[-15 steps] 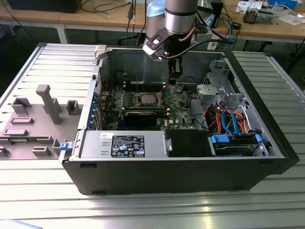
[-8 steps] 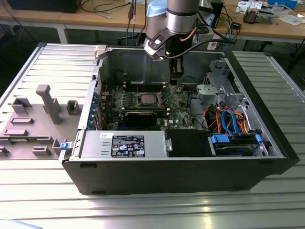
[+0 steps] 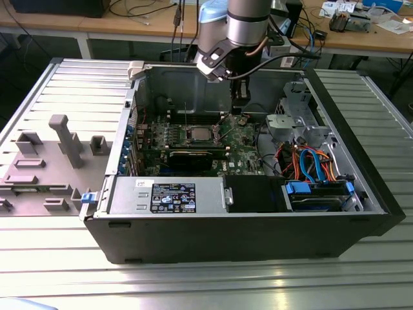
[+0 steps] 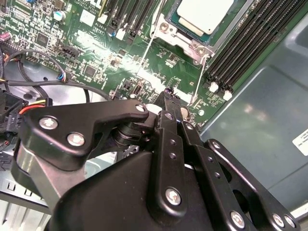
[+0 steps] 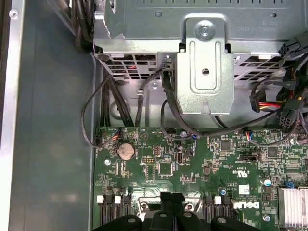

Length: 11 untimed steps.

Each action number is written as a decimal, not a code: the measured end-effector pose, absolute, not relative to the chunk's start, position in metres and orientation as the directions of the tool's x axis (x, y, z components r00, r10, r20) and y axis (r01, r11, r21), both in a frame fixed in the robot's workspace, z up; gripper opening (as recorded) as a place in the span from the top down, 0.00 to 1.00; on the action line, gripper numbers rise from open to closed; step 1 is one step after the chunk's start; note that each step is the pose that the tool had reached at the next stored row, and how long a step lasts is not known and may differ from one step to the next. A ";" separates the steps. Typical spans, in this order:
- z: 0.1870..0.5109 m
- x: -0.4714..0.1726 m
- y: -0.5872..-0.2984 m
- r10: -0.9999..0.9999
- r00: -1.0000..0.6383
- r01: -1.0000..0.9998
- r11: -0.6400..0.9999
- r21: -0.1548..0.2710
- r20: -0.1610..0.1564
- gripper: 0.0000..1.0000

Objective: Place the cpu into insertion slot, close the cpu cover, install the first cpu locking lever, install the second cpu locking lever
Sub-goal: 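Close the cpu cover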

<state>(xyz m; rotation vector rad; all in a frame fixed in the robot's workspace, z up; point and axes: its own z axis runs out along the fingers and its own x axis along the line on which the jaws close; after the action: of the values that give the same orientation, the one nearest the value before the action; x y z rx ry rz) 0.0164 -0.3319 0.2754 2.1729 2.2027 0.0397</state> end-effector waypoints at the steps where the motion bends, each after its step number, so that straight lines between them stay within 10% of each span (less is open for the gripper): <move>1: 0.275 0.017 -0.332 1.000 -0.013 0.999 0.014 0.051 -0.016 0.89; 11: 0.268 0.026 -0.332 1.000 -0.013 0.999 0.014 0.048 -0.016 0.89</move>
<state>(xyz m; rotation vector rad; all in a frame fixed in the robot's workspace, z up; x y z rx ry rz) 0.0259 -0.3319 0.2676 2.1746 2.2043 0.0360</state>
